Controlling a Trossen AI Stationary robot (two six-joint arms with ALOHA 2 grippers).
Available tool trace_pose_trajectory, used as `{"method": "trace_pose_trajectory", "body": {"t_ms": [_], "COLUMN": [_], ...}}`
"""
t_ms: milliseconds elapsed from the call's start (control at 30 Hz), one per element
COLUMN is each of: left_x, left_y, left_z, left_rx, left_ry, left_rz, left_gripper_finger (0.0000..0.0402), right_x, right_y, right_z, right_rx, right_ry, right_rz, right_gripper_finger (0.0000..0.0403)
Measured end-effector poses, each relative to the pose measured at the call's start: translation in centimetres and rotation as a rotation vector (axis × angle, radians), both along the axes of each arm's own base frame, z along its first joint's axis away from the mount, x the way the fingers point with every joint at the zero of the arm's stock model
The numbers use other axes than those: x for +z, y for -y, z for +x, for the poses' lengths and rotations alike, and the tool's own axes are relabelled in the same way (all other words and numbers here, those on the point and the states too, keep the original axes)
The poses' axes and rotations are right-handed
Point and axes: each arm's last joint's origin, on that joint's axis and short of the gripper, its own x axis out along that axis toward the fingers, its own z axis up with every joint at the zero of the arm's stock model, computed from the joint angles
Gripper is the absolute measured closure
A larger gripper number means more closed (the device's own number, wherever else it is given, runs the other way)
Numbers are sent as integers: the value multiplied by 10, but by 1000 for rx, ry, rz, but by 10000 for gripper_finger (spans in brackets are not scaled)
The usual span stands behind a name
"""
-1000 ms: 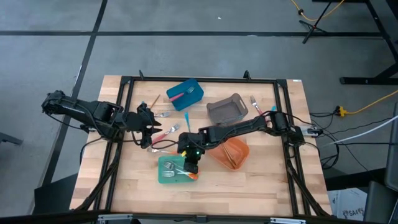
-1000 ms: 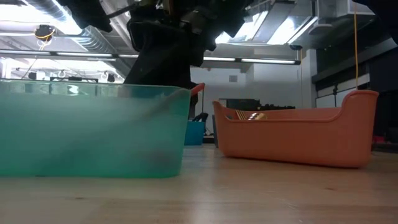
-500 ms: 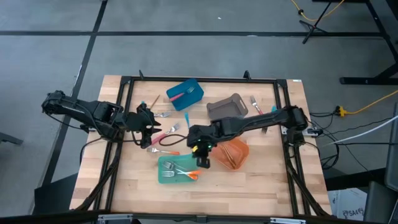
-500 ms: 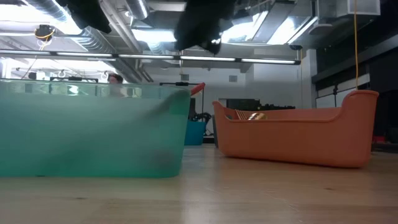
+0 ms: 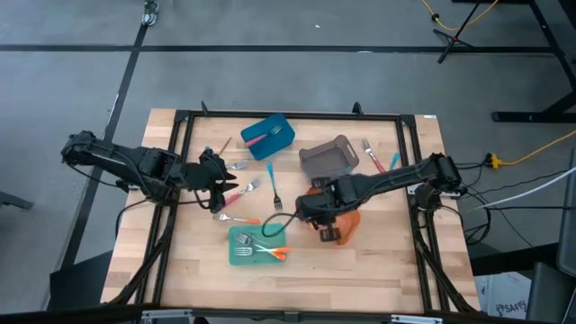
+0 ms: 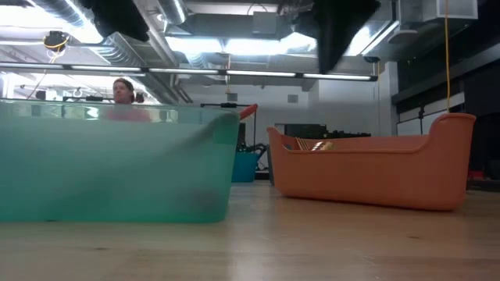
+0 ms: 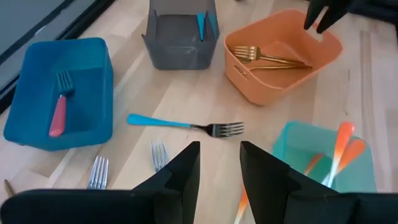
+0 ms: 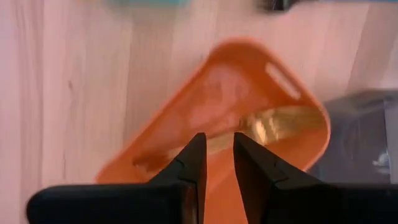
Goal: Sort silverware by color (type)
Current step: Put the pink fork into the blue bin
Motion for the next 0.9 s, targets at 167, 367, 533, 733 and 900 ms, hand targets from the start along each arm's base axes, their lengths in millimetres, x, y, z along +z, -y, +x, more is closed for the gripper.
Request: {"method": "trace_pose_trajectory", "body": {"t_ms": [167,367,533,733,900], "left_x": [-5,-22,-43,-74,-98], "left_y": [2,-2,-10,-21,-28], "left_z": [17,40,55,67,74], "left_rx": [11,37,80,93,134], "left_ry": [18,-50,-175,-384,-523], "left_rz": [21,42,63,19,-3], "left_gripper_finger": [294,294,294,294,294], "right_x": [-16,-32,-35,-31,-28], "right_y": [2,9,15,24,31], "right_z": [-11,-38,-62,-89,-107], "right_rx": [32,-21,-107,-190,-235], "right_ry": [-81,-142,-114,5,146], "right_rz": [-30,-38,-17,-11,-13], "right_gripper_finger": [333,333,333,333,333]}}
